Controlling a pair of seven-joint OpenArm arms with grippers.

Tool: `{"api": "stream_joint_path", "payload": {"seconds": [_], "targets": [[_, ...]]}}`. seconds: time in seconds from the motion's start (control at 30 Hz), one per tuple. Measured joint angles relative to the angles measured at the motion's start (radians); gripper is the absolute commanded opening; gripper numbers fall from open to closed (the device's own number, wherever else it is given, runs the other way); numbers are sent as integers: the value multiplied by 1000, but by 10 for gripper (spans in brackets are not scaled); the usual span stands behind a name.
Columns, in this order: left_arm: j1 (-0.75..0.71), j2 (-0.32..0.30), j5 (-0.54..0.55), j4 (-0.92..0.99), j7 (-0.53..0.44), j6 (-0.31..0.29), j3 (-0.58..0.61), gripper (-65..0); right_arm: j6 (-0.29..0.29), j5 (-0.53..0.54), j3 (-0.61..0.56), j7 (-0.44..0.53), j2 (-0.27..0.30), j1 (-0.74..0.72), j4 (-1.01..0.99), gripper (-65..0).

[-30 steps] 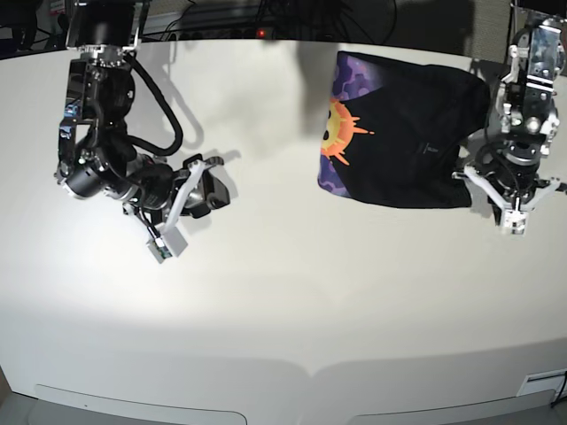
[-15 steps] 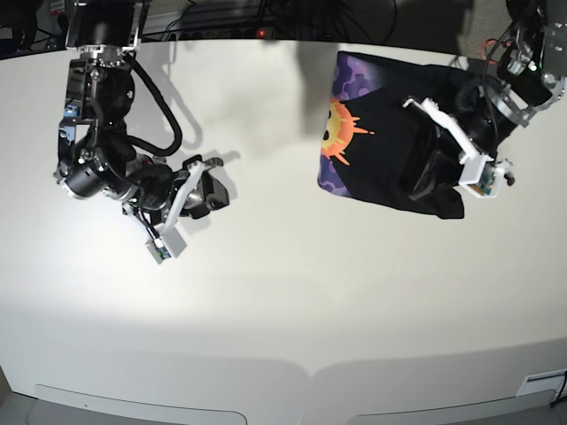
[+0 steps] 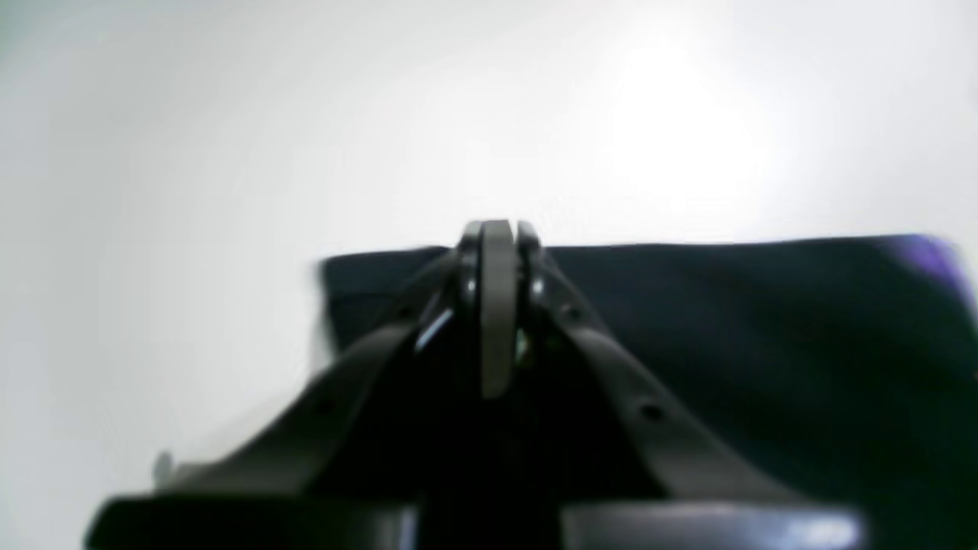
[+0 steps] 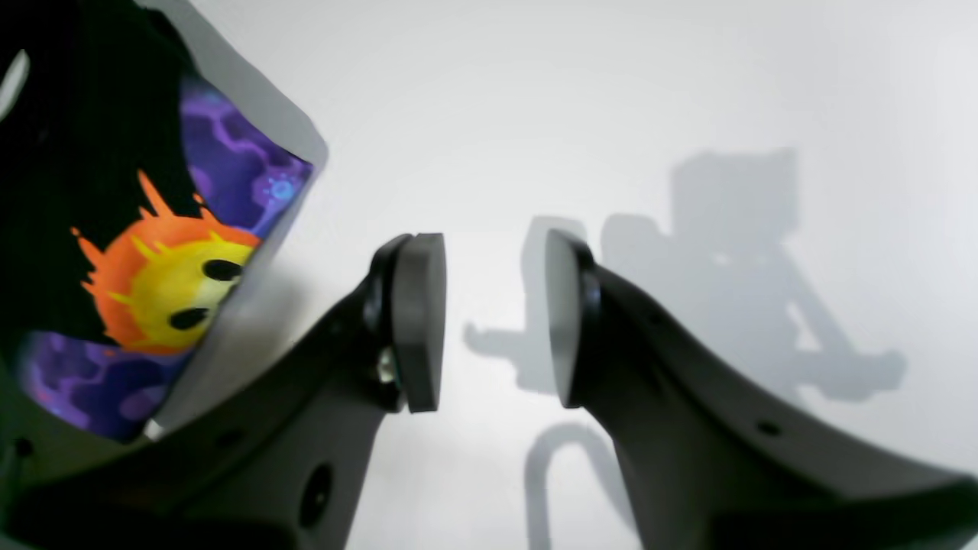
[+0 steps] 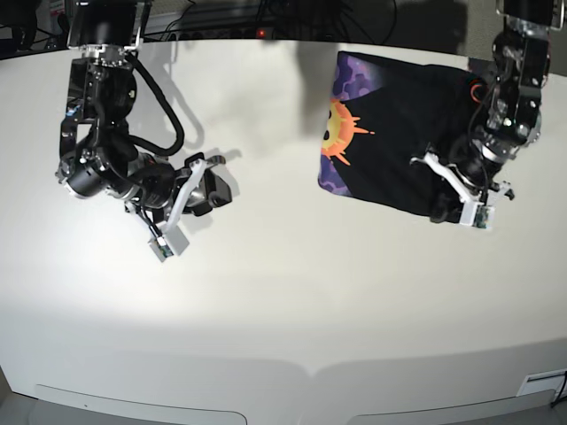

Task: Fold the T-shirt properly
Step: 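Tug and smooth the bundle's edge with the left gripper, then grasp the bundle's opposite edges with both grippers and lift it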

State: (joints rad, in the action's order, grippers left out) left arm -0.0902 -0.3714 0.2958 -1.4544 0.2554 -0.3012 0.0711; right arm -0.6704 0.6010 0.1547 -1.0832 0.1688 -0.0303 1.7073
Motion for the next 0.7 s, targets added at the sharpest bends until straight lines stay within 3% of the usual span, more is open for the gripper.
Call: {"api": "stream_joint_path", "payload": {"seconds": [0.1,0.3,0.43,0.5,0.7], "targets": [[18,-6,-73,107,2,1,1,-650,0,3,0,0,0,0,0,-431],[22,-19,-77,191,-59,-5,1,-650,0,1,0,1,0,0,0,-431],[14,-68,107,157,-3,85,1,-650,0,23,0,1,0,0,0,-431],[-5,-106,200,106,34,92,-19,-650,0,21,0,1,1,0,0,-431],[-90,-132,259,-168,84,86,-134,-650,0,76,0,1,2,0,0,-431]]}}
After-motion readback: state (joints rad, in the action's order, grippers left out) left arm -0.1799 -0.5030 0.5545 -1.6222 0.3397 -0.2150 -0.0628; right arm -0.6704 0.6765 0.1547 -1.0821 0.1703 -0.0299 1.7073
